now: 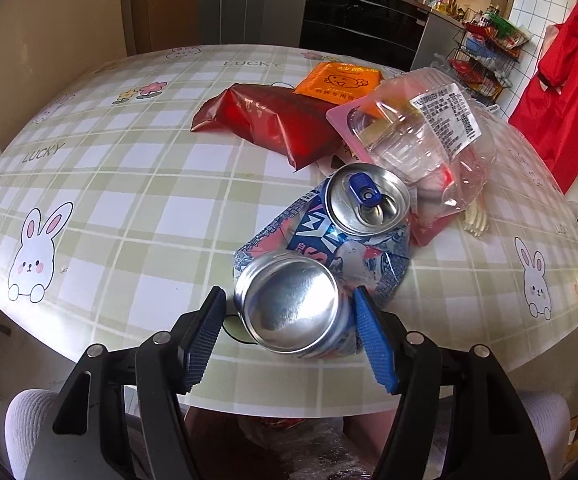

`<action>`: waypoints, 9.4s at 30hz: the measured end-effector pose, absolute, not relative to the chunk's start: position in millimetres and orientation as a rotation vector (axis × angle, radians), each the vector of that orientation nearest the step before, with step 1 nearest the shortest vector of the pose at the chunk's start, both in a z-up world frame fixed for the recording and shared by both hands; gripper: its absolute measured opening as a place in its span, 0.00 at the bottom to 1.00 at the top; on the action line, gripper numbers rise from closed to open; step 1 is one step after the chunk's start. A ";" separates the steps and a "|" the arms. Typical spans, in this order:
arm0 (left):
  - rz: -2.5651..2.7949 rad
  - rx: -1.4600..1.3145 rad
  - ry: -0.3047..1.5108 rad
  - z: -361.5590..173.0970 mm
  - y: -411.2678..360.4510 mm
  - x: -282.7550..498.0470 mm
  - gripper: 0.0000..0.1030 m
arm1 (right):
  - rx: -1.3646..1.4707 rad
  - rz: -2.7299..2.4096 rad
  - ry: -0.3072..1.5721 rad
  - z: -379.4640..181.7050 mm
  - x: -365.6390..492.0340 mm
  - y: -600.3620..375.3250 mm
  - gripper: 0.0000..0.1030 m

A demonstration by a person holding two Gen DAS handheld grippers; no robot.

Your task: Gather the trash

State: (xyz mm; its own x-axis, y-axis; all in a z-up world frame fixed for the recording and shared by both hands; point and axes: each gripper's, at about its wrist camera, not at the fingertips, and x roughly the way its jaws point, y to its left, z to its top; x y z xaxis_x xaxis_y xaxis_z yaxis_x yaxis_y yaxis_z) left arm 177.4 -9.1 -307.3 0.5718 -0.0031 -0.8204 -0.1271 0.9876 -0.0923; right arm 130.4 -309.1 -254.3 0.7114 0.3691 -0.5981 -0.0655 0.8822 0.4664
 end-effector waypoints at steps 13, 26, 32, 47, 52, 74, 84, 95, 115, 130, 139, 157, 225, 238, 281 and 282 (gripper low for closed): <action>0.045 -0.220 0.902 -294.1 19.0 171.1 0.55 | 0.344 0.230 0.746 -257.6 134.7 -304.0 0.94; 0.130 -0.407 0.755 -252.5 105.8 144.5 0.54 | -0.120 0.299 0.713 -245.3 172.7 -209.4 0.94; 0.134 -0.483 0.703 -243.7 131.5 137.4 0.54 | -0.377 0.282 0.675 -258.5 210.2 -143.9 0.94; 0.137 -0.592 0.662 -249.9 178.7 131.2 0.54 | -0.700 0.054 0.706 -312.7 272.9 -64.3 0.94; 0.121 -0.595 0.662 -251.7 177.3 130.4 0.54 | -0.693 0.035 0.733 -318.6 280.1 -65.6 0.93; 0.061 -0.549 0.652 -240.5 158.4 130.6 0.54 | 0.042 0.158 0.671 -217.5 265.4 -199.2 0.58; 0.043 -0.511 0.649 -229.7 145.9 129.6 0.54 | 0.096 0.214 0.593 -187.7 246.5 -211.1 0.58; 0.036 -0.473 0.600 -198.2 137.8 113.1 0.54 | 0.166 0.314 0.545 -145.9 185.8 -234.0 0.58; -0.013 -0.447 0.483 -132.3 124.9 32.9 0.54 | 0.262 0.511 0.651 -124.2 56.8 -249.3 0.58; -0.002 -0.462 0.472 -128.6 136.5 18.1 0.54 | 0.225 0.638 0.770 -143.9 58.1 -207.8 0.59; -0.002 -0.472 0.495 -137.8 138.1 23.4 0.54 | 0.213 0.666 0.820 -158.1 63.4 -195.5 0.59; -0.076 -0.465 0.542 -149.0 122.5 30.2 0.21 | 0.188 0.630 0.777 -158.1 61.9 -194.1 0.76; -0.117 -0.407 0.833 -222.2 56.1 64.5 0.94 | 0.228 0.316 0.824 -217.3 97.7 -260.9 0.94; -0.092 -0.408 0.919 -259.2 60.1 91.0 0.94 | 0.230 0.355 0.914 -266.5 150.5 -265.2 0.72; -0.068 -0.882 0.914 -309.3 76.6 293.9 0.68 | 0.183 0.235 0.912 -317.0 289.7 -257.9 0.14; -0.071 -0.867 0.917 -310.7 73.7 296.1 0.68 | 0.193 0.231 0.918 -317.1 290.5 -258.4 0.14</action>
State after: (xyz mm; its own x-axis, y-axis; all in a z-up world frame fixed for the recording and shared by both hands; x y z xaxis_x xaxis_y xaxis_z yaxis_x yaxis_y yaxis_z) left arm 296.1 73.7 -310.7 0.6302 -0.4009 -0.6649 -0.2942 0.6692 -0.6823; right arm 290.5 -258.4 -317.1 0.5859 0.2791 -0.7608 -0.1149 0.9579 0.2629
